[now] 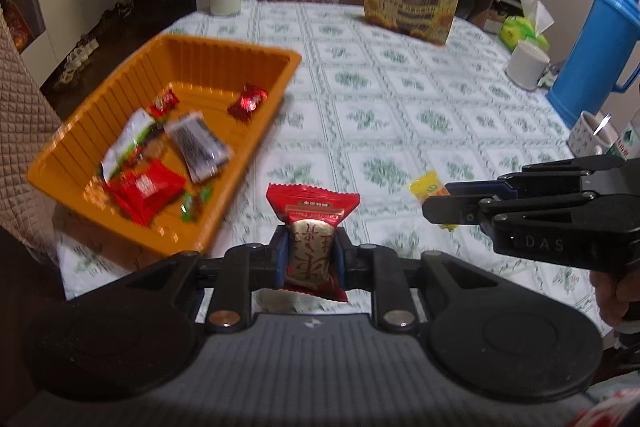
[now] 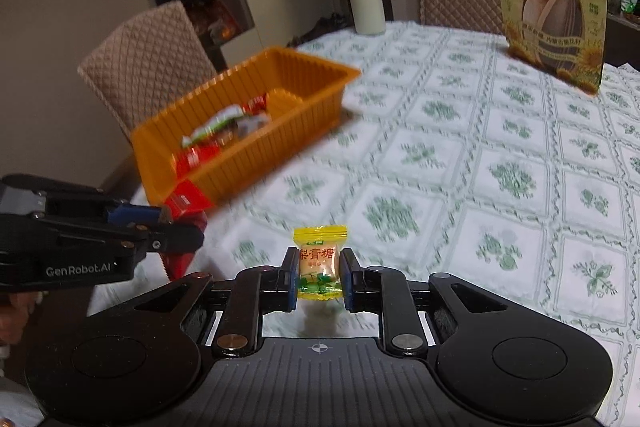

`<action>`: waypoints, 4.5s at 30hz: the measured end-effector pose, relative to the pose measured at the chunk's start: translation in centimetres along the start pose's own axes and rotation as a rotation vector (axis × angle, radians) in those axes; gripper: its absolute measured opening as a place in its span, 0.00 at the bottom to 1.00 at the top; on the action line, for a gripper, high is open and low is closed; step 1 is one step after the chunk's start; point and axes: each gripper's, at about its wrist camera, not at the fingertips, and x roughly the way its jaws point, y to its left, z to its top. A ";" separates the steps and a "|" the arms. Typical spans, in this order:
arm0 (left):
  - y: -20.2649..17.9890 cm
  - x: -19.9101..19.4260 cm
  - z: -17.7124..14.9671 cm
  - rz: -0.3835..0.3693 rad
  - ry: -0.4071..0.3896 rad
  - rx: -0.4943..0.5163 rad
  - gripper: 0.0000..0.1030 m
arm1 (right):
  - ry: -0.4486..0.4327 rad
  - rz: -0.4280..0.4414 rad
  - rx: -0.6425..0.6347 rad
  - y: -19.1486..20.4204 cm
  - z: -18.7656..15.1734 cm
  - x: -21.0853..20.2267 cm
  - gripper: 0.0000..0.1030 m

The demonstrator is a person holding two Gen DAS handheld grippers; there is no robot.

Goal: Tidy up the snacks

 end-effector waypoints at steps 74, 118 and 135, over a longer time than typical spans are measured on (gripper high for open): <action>16.2 9.2 12.1 -0.023 0.019 0.044 0.20 | 0.066 -0.159 -0.004 5.0 14.4 18.6 0.21; 15.5 14.5 15.1 -0.105 0.027 0.154 0.29 | -0.073 -0.271 0.190 3.1 14.7 14.9 0.22; 17.2 9.0 12.9 -0.116 0.012 0.105 0.44 | -0.107 -0.253 0.198 6.0 13.5 12.5 0.42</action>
